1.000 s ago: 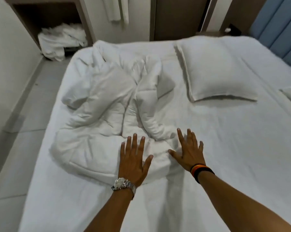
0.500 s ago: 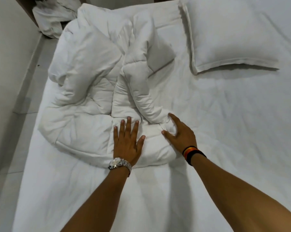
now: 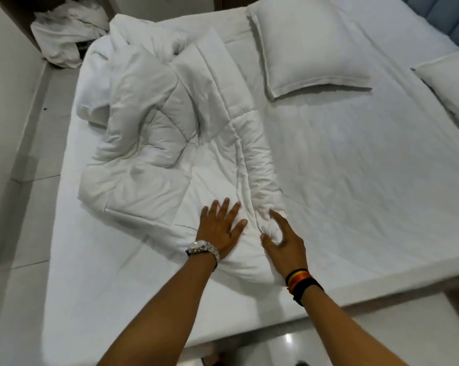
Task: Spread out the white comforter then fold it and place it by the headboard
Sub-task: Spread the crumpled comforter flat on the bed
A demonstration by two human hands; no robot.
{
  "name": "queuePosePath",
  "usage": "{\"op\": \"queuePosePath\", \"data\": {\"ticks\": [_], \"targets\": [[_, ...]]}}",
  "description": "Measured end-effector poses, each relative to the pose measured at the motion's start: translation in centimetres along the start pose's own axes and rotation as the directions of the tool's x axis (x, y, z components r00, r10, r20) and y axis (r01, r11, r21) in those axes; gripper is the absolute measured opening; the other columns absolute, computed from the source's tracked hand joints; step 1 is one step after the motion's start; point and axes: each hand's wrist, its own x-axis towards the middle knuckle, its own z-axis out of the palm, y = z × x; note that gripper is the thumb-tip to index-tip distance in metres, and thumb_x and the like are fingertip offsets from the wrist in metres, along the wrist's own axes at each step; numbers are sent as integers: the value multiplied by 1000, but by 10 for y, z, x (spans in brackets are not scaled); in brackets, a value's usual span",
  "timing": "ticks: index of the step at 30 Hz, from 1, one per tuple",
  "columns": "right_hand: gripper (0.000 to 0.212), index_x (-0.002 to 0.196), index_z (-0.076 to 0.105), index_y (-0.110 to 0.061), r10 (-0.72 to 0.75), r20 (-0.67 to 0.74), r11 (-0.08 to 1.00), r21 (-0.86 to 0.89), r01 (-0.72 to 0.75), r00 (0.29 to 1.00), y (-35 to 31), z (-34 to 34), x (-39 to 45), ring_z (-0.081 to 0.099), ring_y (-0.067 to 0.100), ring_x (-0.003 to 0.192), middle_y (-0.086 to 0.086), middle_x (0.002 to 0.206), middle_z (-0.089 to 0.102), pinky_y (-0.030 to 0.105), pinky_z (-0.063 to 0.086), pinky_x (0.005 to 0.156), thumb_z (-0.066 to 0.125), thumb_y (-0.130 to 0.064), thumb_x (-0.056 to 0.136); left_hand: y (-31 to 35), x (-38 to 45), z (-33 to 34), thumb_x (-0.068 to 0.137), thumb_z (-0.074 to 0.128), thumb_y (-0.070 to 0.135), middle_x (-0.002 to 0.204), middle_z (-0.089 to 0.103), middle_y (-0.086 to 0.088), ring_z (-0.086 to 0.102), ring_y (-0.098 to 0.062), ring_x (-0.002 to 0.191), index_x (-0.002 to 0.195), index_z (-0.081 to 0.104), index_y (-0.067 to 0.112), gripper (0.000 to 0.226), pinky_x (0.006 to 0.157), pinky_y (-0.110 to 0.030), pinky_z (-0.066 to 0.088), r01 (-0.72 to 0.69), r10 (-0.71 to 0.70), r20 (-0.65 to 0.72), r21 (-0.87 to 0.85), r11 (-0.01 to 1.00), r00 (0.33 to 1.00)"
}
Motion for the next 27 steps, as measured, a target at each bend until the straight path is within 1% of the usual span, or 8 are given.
{"op": "queuePosePath", "data": {"ticks": [5, 9, 14, 16, 18, 21, 24, 27], "targets": [[62, 147, 55, -42, 13, 22, 1000, -19, -13, 1000, 64, -74, -60, 62, 15, 123, -7, 139, 67, 21, 44, 98, 77, -27, 90, 84, -53, 42, 97, 7, 73, 174, 5, 4, 3, -31, 159, 164, 7, 40, 75, 124, -57, -5, -12, 14, 122, -15, 1000, 992], [61, 140, 58, -46, 106, 13, 990, -92, -104, 994, 136, -144, -130, 61, 15, 127, -9, 144, 64, 26, 43, 100, 81, -24, 88, 169, -120, 88, 97, 9, 74, 174, 2, 0, -3, -36, 158, 165, 5, 36, 78, 122, -59, -14, -67, 84, 228, -79, 995, 970], [76, 154, 41, -47, 295, -19, 879, -387, -279, 955, 166, -173, -152, 59, 40, 127, 15, 147, 57, 44, 48, 104, 77, -50, 88, 202, -177, 109, 95, 0, 75, 173, 9, -4, 2, -36, 159, 164, 18, 31, 83, 124, -54, -14, -183, 210, 274, -122, 976, 938], [82, 161, 31, -39, 248, -78, 822, -510, -252, 966, 148, -149, -146, 47, 43, 137, 25, 155, 42, 52, 39, 114, 72, -52, 91, 167, -184, 97, 103, 17, 62, 172, 16, -8, 12, -36, 158, 162, 29, 25, 71, 126, -54, -2, -183, 200, 142, -127, 975, 969], [82, 164, 25, -34, 85, -131, 771, -620, -149, 988, 115, -109, -139, 21, 37, 155, 20, 169, 21, 58, 17, 124, 64, -54, 96, 108, -183, 80, 103, 31, 51, 170, 20, -12, 16, -37, 157, 159, 37, 19, 65, 126, -57, 9, -136, 118, -138, -128, 982, 983], [77, 165, 23, -32, -152, -9, 761, -639, 112, 988, 57, -28, -126, 6, 32, 160, 14, 174, 8, 61, 0, 125, 56, -55, 100, -5, -176, 43, 102, 45, 47, 170, 16, -19, 13, -37, 158, 161, 31, 12, 70, 126, -57, 9, 101, -207, -479, -239, 966, 853], [76, 166, 20, -34, -271, 154, 760, -572, 309, 950, 2, 57, -108, 5, 28, 161, 10, 175, 4, 58, -2, 127, 50, -60, 101, -111, -165, 14, 94, 48, 62, 171, 5, -22, 5, -40, 158, 164, 13, 8, 95, 124, -61, 8, 361, -561, -426, -464, 809, 710], [79, 166, 8, -40, -306, 240, 761, -521, 388, 921, -30, 128, -84, 0, 26, 161, 7, 176, -3, 57, -3, 126, 42, -68, 100, -189, -139, -2, 75, 56, 81, 172, 10, -17, 11, -36, 158, 165, 1, 14, 125, 126, -55, 10, 412, -631, -173, -623, 665, 756]]}}
